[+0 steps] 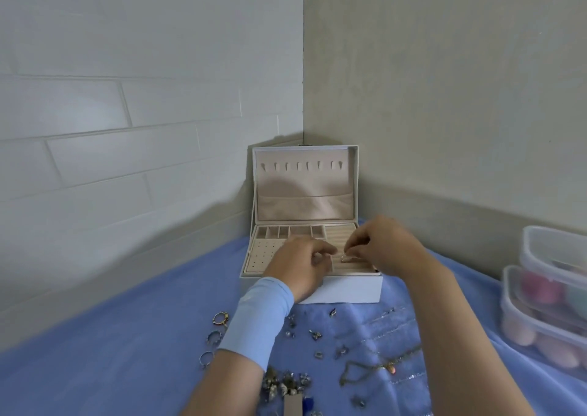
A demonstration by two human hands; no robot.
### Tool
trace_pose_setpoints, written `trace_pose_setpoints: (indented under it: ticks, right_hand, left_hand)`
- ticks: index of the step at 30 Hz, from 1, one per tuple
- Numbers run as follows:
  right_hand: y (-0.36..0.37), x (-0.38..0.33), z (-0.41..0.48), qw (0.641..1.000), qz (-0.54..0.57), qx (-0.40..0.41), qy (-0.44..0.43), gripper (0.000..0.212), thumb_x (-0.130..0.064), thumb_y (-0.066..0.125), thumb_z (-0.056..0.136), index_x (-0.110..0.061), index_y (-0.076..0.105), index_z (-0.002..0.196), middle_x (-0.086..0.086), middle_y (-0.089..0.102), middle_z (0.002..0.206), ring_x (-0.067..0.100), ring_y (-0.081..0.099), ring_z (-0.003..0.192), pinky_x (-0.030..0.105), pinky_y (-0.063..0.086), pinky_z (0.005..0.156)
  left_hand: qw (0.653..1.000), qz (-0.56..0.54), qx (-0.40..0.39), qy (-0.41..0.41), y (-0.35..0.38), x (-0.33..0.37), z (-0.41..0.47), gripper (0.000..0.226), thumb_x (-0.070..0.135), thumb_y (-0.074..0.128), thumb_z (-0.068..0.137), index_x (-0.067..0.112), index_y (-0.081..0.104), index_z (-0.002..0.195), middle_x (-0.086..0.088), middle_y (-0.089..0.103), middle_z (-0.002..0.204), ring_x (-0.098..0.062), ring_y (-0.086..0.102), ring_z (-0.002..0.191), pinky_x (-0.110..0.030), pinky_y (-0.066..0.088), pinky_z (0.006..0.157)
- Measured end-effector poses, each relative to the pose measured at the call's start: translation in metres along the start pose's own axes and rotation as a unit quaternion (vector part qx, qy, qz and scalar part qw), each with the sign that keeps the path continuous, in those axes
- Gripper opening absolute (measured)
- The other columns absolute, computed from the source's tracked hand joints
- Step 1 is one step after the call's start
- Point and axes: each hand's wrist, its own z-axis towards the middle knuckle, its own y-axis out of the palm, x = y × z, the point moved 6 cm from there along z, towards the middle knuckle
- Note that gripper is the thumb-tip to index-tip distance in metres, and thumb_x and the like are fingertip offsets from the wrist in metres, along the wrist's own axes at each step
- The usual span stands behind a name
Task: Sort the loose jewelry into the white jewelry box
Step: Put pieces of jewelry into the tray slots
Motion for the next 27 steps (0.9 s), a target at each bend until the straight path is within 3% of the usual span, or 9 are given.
trace_pose_setpoints:
  ticks: [4, 8, 12, 16, 19, 22, 24, 27]
  right_hand:
    - [0.002, -0.005, -0.002, 1.0, -0.02, -0.01, 0.002, 0.017, -0.025, 0.077, 0.082, -0.034, 0.075, 0.068, -0.014, 0.067, 0.062, 0.009, 0.063, 0.064, 0.03, 0.057, 0.07]
    - [-0.002, -0.004, -0.004, 0.999, -0.029, 0.005, 0.017, 0.015, -0.027, 0.078, 0.079, -0.033, 0.073, 0.067, -0.014, 0.069, 0.067, 0.01, 0.067, 0.072, 0.032, 0.059, 0.073]
    - [0.001, -0.001, -0.007, 0.997, -0.072, -0.011, 0.03, 0.016, -0.027, 0.074, 0.082, -0.035, 0.073, 0.068, -0.016, 0.068, 0.072, 0.005, 0.063, 0.075, 0.025, 0.054, 0.068]
    - [0.001, -0.005, -0.01, 0.995, -0.094, -0.02, 0.033, 0.014, -0.03, 0.071, 0.085, -0.037, 0.074, 0.073, -0.019, 0.066, 0.077, 0.005, 0.061, 0.081, 0.024, 0.048, 0.066]
    - [-0.004, -0.02, -0.013, 0.996, -0.093, 0.007, 0.005, 0.014, -0.027, 0.065, 0.088, -0.036, 0.073, 0.08, -0.018, 0.068, 0.081, 0.008, 0.064, 0.085, 0.026, 0.052, 0.072]
    - [0.003, -0.054, -0.019, 0.997, -0.044, 0.008, -0.055, 0.009, -0.027, 0.067, 0.09, -0.031, 0.076, 0.088, -0.014, 0.071, 0.085, 0.006, 0.064, 0.082, 0.027, 0.054, 0.076]
    - [0.015, -0.082, -0.025, 0.995, 0.01, -0.011, -0.099, 0.009, -0.024, 0.07, 0.089, -0.029, 0.076, 0.087, -0.013, 0.072, 0.083, 0.006, 0.066, 0.078, 0.029, 0.057, 0.073]
    - [0.046, -0.123, -0.038, 0.984, 0.039, -0.071, -0.161, 0.013, -0.021, 0.069, 0.088, -0.031, 0.075, 0.082, -0.012, 0.072, 0.076, -0.005, 0.06, 0.06, 0.019, 0.047, 0.061]
  left_hand:
    - [0.998, 0.047, -0.002, 0.028, 0.001, 0.0, 0.001, 0.027, 0.028, 0.059, 0.092, 0.035, 0.069, 0.117, 0.007, 0.062, 0.117, -0.014, 0.045, 0.122, -0.036, 0.039, 0.106]
    - [0.994, 0.103, -0.018, 0.027, 0.005, 0.003, 0.0, 0.029, 0.037, 0.053, 0.097, 0.042, 0.063, 0.125, 0.008, 0.057, 0.124, -0.014, 0.038, 0.126, -0.036, 0.031, 0.107]
    - [0.988, 0.15, -0.031, 0.025, 0.011, 0.006, -0.001, 0.03, 0.045, 0.045, 0.1, 0.044, 0.062, 0.125, 0.013, 0.052, 0.126, -0.012, 0.031, 0.129, -0.032, 0.026, 0.106]
    - [0.986, 0.149, -0.07, 0.012, 0.01, 0.01, -0.005, 0.034, 0.044, 0.045, 0.1, 0.041, 0.057, 0.132, 0.01, 0.05, 0.131, -0.015, 0.031, 0.133, -0.035, 0.026, 0.111]
    - [0.995, 0.07, -0.077, -0.01, -0.014, 0.011, -0.012, 0.043, 0.036, 0.051, 0.097, 0.04, 0.048, 0.14, 0.008, 0.053, 0.128, -0.014, 0.049, 0.121, -0.034, 0.035, 0.106]
    - [0.998, 0.006, -0.026, -0.049, -0.056, 0.0, -0.026, 0.03, 0.029, 0.056, 0.096, 0.036, 0.056, 0.125, 0.015, 0.062, 0.105, -0.008, 0.057, 0.1, -0.026, 0.044, 0.089]
    - [0.995, 0.022, -0.03, -0.092, -0.077, -0.017, -0.038, 0.017, 0.026, 0.057, 0.096, 0.03, 0.061, 0.112, 0.014, 0.06, 0.093, -0.007, 0.057, 0.088, -0.02, 0.041, 0.074]
    - [0.981, 0.074, -0.072, -0.161, -0.097, -0.051, -0.062, 0.013, 0.02, 0.057, 0.095, 0.029, 0.063, 0.102, 0.009, 0.058, 0.09, -0.012, 0.057, 0.085, -0.023, 0.04, 0.073]
